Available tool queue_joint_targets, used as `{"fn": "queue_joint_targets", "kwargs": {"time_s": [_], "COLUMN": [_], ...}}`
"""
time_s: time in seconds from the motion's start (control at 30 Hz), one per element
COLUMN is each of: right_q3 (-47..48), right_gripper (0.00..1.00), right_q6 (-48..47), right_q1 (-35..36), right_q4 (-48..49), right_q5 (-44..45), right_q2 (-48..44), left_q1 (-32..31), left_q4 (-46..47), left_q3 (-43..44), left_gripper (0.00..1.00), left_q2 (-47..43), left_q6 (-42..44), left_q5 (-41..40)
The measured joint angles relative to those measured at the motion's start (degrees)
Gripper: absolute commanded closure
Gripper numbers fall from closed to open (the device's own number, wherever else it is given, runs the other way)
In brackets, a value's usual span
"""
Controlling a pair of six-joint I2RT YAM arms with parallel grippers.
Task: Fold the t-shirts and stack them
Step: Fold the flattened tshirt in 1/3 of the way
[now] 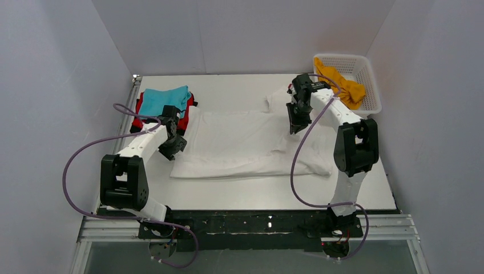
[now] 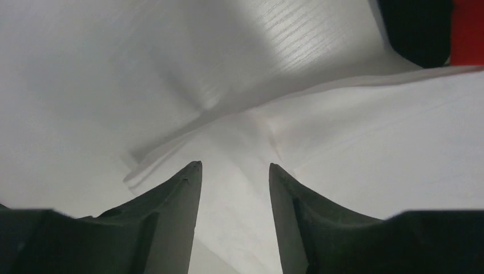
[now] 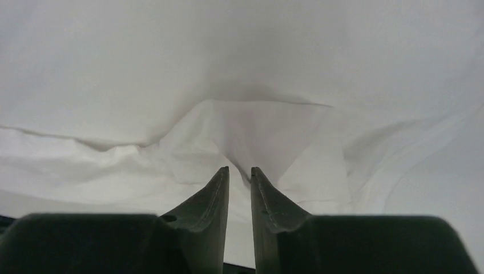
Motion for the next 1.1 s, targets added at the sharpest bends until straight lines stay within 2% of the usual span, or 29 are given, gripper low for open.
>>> {"fn": "queue_joint_targets", "kwargs": {"time_s": [0.07, 0.1, 0.13, 0.17, 0.23, 0.33, 0.47, 0.63, 0.77, 0.93, 1.1], "right_q3": [3.3, 4.9, 7.0, 9.0, 11.1, 8.4, -6.6, -25.8, -31.6, -31.5, -30.2], "right_gripper": [0.53, 0.46, 0.36, 0.29, 0.25, 0.22, 0.18, 0.17, 0.17, 0.17, 0.17], "right_q6": [-1.7, -2.3, -2.8, -3.2, -3.4, -2.8, 1.7, 10.1, 14.0, 16.3, 17.7], "right_q1": [-0.4, -0.5, -0.5, -0.6, -0.7, -0.8, -0.8, -0.8, -0.7, -0.7, -0.7], "right_q4": [0.4, 0.9, 1.0, 1.1, 2.0, 4.1, 9.0, 18.2, 22.9, 28.8, 31.4], "right_q5": [2.1, 3.4, 4.7, 5.7, 7.1, 7.3, 1.5, -9.9, -13.7, -15.1, -15.1], "right_q2": [4.0, 5.8, 7.4, 8.8, 9.2, 4.7, -9.1, -20.2, -18.4, -14.1, -8.5], "left_q1": [0.0, 0.0, 0.0, 0.0, 0.0, 0.0, -0.9, -5.4, -7.7, -7.8, -7.8], "left_q4": [-0.1, -0.2, -0.3, -0.5, -0.8, -1.3, -0.5, 3.5, 7.9, 10.6, 11.8], "left_q3": [0.8, 1.2, 1.7, 2.1, 2.4, 2.4, 0.4, -4.8, -8.9, -11.8, -12.6], "left_gripper": [0.05, 0.02, 0.02, 0.02, 0.02, 0.02, 0.02, 0.02, 0.02, 0.02, 0.02], "left_q2": [0.0, 0.0, 0.0, -0.1, -1.6, -5.6, -11.9, -11.2, -7.7, -3.3, -3.6], "left_q6": [0.6, 0.7, 1.3, 1.4, 1.6, 2.3, 3.9, 6.1, 7.1, 8.3, 8.9], "left_q5": [-0.6, -0.8, -0.8, -0.9, -0.7, 0.7, 5.0, 11.7, 16.8, 18.0, 18.2]}}
